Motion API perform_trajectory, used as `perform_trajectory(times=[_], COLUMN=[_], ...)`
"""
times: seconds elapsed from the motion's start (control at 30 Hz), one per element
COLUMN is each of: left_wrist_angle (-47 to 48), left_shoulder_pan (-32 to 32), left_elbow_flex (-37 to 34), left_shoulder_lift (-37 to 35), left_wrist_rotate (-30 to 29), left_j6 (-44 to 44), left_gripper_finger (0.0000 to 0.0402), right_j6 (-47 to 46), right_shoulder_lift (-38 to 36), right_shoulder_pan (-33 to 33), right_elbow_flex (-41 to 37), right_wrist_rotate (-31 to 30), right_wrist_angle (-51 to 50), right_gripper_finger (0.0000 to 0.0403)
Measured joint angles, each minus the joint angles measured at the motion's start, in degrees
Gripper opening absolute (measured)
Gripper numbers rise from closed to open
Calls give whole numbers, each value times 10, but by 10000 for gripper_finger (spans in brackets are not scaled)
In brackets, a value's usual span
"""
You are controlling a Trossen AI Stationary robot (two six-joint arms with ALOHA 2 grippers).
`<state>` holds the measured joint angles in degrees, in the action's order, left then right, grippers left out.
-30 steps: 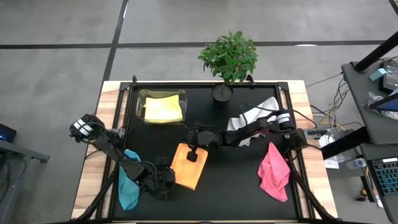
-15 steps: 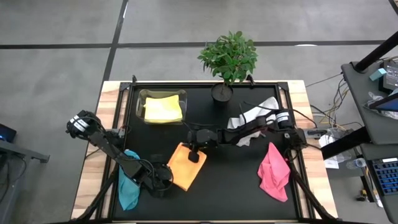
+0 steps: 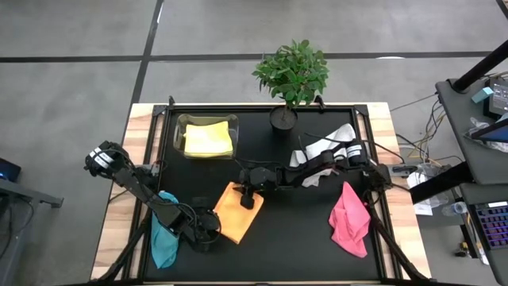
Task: Fold microfiber towels
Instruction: Fold the orange towel
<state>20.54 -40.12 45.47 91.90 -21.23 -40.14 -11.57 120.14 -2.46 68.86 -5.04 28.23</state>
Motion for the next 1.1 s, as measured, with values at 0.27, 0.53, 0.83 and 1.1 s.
perform_trajectory(times=[0.27, 0.53, 0.83, 1.1], left_wrist_angle=[-1, -3, -4, 6], left_shoulder_pan=[0, 0, 0, 0], left_elbow_flex=[0, 0, 0, 0], left_shoulder_lift=[0, 0, -1, -6], left_wrist_rotate=[0, 0, -2, 9], left_j6=[0, 0, 1, 2], left_gripper_finger=[6, 6, 6, 6], right_j6=[13, 32, 21, -4], right_shoulder_lift=[0, -19, -3, 35], right_shoulder_pan=[0, 0, 7, 7], right_elbow_flex=[0, 1, 2, 2], right_wrist_rotate=[0, -28, -85, -86], right_wrist_angle=[-3, 22, 36, 77], right_gripper_finger=[15, 9, 8, 8])
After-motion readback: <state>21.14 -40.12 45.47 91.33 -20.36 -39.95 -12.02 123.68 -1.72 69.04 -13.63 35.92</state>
